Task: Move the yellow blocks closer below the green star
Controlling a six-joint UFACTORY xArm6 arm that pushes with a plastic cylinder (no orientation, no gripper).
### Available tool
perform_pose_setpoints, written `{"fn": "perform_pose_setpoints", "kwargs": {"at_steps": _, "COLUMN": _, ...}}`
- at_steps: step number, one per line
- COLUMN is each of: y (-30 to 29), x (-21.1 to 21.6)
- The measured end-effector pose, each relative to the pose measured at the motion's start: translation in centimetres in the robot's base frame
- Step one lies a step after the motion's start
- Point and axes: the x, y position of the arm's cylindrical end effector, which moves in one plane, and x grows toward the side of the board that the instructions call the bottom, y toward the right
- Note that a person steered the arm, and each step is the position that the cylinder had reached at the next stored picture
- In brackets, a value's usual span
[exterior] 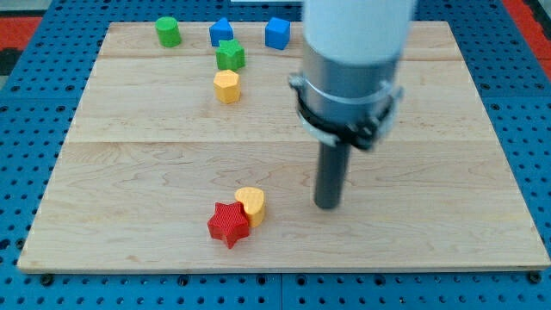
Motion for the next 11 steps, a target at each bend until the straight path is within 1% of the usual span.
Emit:
{"fn": "perform_pose_setpoints", "kwargs": {"at_steps": 1, "y": -2.4, "x": 4.2}}
{"fn": "perform_pose_setpoints", "kwargs": {"at_steps": 2, "y": -8.7, "x": 3.0}}
{"fn": "perform_pose_setpoints", "kwargs": {"at_steps": 3, "y": -9.9, "x": 1.5}}
{"fn": "perform_pose_setpoints", "kwargs": {"at_steps": 5, "y": -13.1, "x": -6.5}}
{"fn": "perform_pose_setpoints", "kwargs": {"at_steps": 6, "y": -13.6, "x": -9.6}}
{"fn": "perform_pose_setpoints", "kwargs": {"at_steps": 7, "y": -12.1, "x": -8.3}}
{"fn": "perform_pose_setpoints", "kwargs": {"at_steps": 8, "y": -11.3, "x": -12.4}}
{"fn": "perform_pose_setpoints", "kwargs": {"at_steps": 9, "y": -14.4, "x": -15.0}}
{"fn": "perform_pose_setpoints", "kwargs": {"at_steps": 10, "y": -10.2, "x": -14.0}}
{"fn": "perform_pose_setpoints", "kwargs": {"at_steps": 11, "y": -5.8, "x": -14.6}}
